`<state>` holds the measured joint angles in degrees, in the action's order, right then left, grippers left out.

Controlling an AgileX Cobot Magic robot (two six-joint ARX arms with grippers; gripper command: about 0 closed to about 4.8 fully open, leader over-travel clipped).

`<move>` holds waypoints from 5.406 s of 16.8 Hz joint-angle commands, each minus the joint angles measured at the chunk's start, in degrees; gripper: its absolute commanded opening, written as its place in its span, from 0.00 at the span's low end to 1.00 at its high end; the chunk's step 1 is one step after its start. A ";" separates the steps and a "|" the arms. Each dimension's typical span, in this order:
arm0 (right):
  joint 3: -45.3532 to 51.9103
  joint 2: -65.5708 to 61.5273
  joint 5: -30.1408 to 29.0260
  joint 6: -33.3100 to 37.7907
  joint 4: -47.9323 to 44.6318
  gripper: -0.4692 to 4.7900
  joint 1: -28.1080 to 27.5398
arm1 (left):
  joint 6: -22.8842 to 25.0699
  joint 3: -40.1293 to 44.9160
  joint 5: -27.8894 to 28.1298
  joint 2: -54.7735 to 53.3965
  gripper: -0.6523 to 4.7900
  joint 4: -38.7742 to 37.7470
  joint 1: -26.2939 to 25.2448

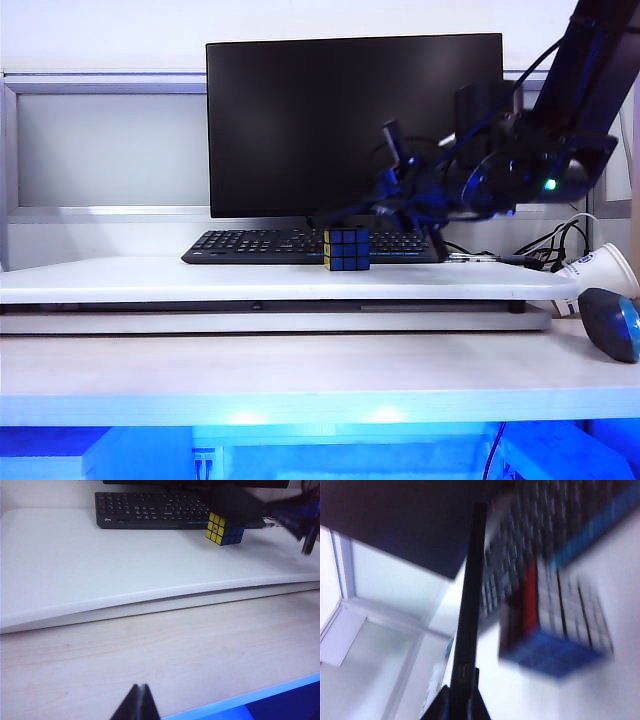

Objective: Put the phone on top of the Rubik's Cube.

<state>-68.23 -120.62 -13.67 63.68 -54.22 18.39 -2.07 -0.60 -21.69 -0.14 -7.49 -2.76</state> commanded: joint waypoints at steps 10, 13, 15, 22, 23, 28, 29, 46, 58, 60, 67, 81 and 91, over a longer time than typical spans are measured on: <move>-5.40 0.81 -4.72 -4.04 5.86 0.08 -0.52 | -0.04 -0.02 -0.02 -0.02 0.12 0.70 -0.11; -5.33 0.81 -5.75 -6.16 9.90 0.08 -0.74 | 0.00 -0.02 -0.02 -0.02 0.12 0.70 -0.11; -5.33 0.81 -5.79 -6.82 10.45 0.08 -1.01 | 0.04 -0.02 -0.02 -0.02 0.12 0.70 -0.11; -5.33 1.25 -9.01 -6.86 9.79 0.08 -3.48 | 0.09 -0.02 -0.02 -0.02 0.12 0.70 -0.11; -5.33 1.31 -9.07 -6.86 9.14 0.08 -3.50 | 0.11 -0.02 0.00 -0.02 0.12 0.68 -0.11; -5.31 2.93 -9.46 -6.69 6.47 0.08 -4.81 | 0.11 -0.02 -0.02 -0.02 0.12 0.70 -0.11; -5.31 3.28 -9.64 -6.67 6.43 0.08 -5.40 | 0.09 -0.02 -0.02 -0.02 0.12 0.68 -0.11; 0.37 4.74 -13.99 -6.95 6.12 0.08 -9.51 | 0.11 -0.02 0.00 -0.02 0.12 0.66 -0.11; 0.13 4.74 -11.45 -5.01 2.93 0.08 -10.56 | 0.11 -0.02 -0.02 -0.02 0.12 0.66 -0.11; 0.15 4.72 -10.60 -4.70 2.95 0.08 -10.56 | 0.11 -0.02 -0.02 -0.02 0.12 0.66 -0.11; 0.15 4.70 -10.62 -3.48 2.97 0.08 -10.16 | 0.09 -0.02 -0.02 -0.02 0.12 0.22 -0.11; -4.66 1.16 -11.28 -2.19 6.51 0.08 -8.76 | 0.11 -0.02 0.00 -0.02 0.12 -0.22 -0.13; -4.68 1.14 -10.23 -2.16 9.40 0.16 -8.76 | 0.11 -0.02 0.00 -0.02 0.12 -0.20 -0.13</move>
<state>-72.44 -119.98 -24.16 61.52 -42.52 9.58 -2.04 -0.60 -21.67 -0.14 -7.60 -2.81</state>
